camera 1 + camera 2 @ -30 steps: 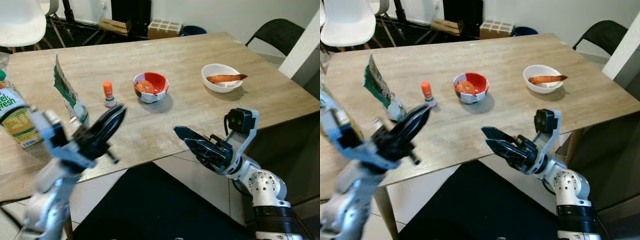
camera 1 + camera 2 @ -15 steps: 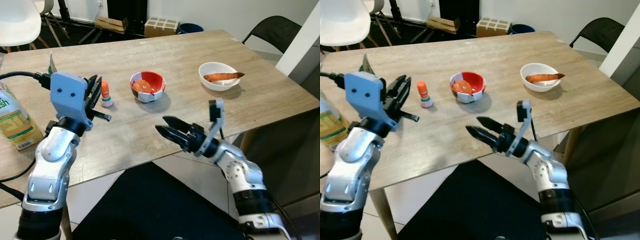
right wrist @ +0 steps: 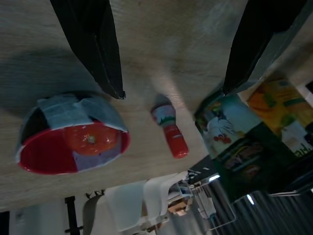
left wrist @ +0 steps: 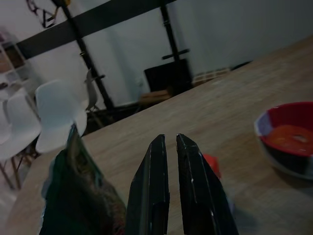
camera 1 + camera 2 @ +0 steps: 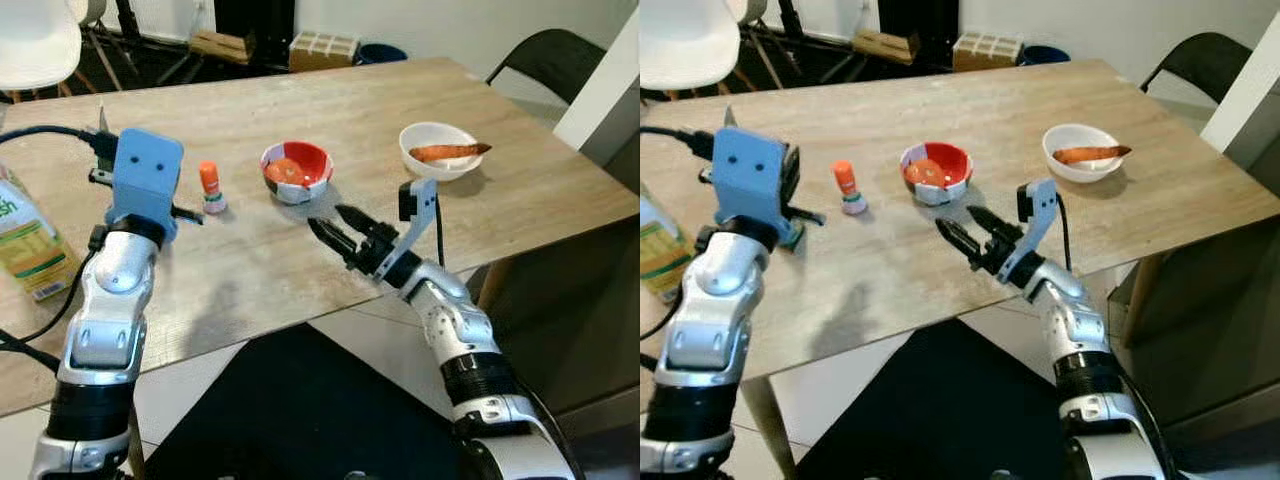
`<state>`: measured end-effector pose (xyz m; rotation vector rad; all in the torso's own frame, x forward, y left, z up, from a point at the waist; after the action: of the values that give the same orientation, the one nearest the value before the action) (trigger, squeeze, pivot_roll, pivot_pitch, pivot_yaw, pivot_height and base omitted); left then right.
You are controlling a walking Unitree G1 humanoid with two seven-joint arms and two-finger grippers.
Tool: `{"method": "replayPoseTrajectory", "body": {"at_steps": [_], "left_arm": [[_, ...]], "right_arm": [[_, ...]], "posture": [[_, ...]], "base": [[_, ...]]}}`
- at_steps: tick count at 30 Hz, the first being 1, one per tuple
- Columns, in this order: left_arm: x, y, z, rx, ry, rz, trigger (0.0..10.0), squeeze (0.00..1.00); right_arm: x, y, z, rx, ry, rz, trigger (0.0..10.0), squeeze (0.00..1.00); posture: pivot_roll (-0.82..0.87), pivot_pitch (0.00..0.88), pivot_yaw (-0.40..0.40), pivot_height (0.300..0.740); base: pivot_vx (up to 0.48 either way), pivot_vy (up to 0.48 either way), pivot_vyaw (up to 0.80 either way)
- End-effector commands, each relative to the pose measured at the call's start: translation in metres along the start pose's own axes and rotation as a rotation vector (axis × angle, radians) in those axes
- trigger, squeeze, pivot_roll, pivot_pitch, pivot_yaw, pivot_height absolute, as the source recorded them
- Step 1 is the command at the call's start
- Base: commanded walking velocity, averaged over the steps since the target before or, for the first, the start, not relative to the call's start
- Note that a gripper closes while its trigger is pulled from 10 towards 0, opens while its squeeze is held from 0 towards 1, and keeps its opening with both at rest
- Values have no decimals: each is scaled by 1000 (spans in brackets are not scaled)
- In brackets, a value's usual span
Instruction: Restocking fridge
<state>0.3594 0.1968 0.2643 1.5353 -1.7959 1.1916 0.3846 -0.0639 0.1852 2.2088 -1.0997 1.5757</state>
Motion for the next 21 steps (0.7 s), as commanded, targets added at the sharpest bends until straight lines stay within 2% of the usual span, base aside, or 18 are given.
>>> {"method": "replayPoseTrajectory", "body": {"at_steps": [1,2,3,8,11,14,17,19,21], "left_arm": [[-3,-3,1,28,45,-29,10000,957],[-3,-3,1,28,45,-29,10000,957],[-1,-5,-2,54,50,-29,10000,1000],[14,-11,-19,182,24,5,10000,1000],[20,-10,-25,231,23,23,10000,1000],[31,-7,-36,329,17,42,10000,1000],[32,-6,-39,351,13,39,10000,1000],[30,-5,-41,369,12,27,10000,1000],[21,-2,-44,394,8,-21,10000,1000]], "right_arm": [[-3,-2,3,-20,7,7,10000,0],[-3,-2,3,-20,7,7,10000,0],[-3,-4,3,-25,5,12,10000,0],[-9,-8,8,-56,30,4,10000,0],[-10,-9,10,-67,44,7,10000,0],[-17,-9,10,-65,73,-7,10000,0],[-19,-9,10,-60,83,-14,10000,0],[-19,-10,4,-17,67,-1,10000,0],[-21,-9,-20,148,23,20,10000,0]], "posture": [[-8,129,-56,740],[-8,129,-56,740],[-9,129,-53,740],[-13,126,-50,740],[-14,124,-50,740],[-13,117,-50,740],[-12,116,-50,740],[-11,116,-50,740],[-10,114,-49,740]], "base": [[0,0,0],[0,0,0],[0,0,0],[0,0,0],[0,0,0],[0,0,0],[0,0,0],[0,0,0],[0,0,0]]}}
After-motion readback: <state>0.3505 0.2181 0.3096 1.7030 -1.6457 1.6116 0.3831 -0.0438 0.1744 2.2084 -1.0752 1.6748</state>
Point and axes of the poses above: a point about 5 cm out from each wrist's last joint towards the gripper, its own y axis pointing back from the gripper into the wrist, its own x axis along the axis of the wrist's last joint, z = x × y, the point moved 5 cm from there along -y, pointing out of the wrist towards the gripper, and after that the axes turned 11 degrees about -y, right-handed, at the moved point
